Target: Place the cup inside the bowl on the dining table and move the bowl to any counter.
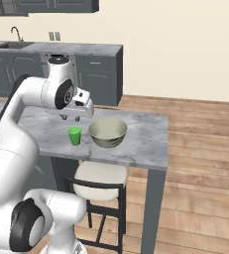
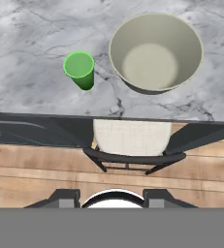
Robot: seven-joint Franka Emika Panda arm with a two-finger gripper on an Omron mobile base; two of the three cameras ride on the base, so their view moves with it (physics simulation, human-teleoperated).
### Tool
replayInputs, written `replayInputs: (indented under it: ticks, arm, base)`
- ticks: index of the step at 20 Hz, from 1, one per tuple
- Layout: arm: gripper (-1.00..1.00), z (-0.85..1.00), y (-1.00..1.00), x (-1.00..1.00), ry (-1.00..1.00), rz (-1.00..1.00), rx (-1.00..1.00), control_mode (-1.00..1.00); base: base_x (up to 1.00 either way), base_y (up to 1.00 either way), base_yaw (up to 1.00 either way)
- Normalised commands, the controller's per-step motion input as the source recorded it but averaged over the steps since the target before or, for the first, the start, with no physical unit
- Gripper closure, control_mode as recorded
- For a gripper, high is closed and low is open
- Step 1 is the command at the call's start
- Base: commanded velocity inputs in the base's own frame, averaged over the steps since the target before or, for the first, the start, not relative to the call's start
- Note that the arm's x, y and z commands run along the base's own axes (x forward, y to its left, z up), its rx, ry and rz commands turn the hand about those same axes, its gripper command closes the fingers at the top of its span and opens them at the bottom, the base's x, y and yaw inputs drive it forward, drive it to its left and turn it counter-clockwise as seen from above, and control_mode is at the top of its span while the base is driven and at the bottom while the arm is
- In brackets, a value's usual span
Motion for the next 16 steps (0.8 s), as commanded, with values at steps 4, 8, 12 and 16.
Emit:
replayInputs:
  ticks: [4,8,12,16]
  arm:
    - [-1.00,0.00,0.00,0.03,0.00,0.01,0.00,-1.00]
    - [-1.00,0.00,0.00,0.13,0.00,0.00,0.00,-1.00]
    - [-1.00,0.00,0.03,0.20,0.00,0.00,0.00,-1.00]
    - [-1.00,0.00,0.36,0.31,0.00,-0.03,0.00,-1.00]
  base:
    - [0.00,0.00,0.00]
    - [0.00,0.00,0.00]
    - [0.00,0.00,0.00]
    - [0.00,0.00,0.00]
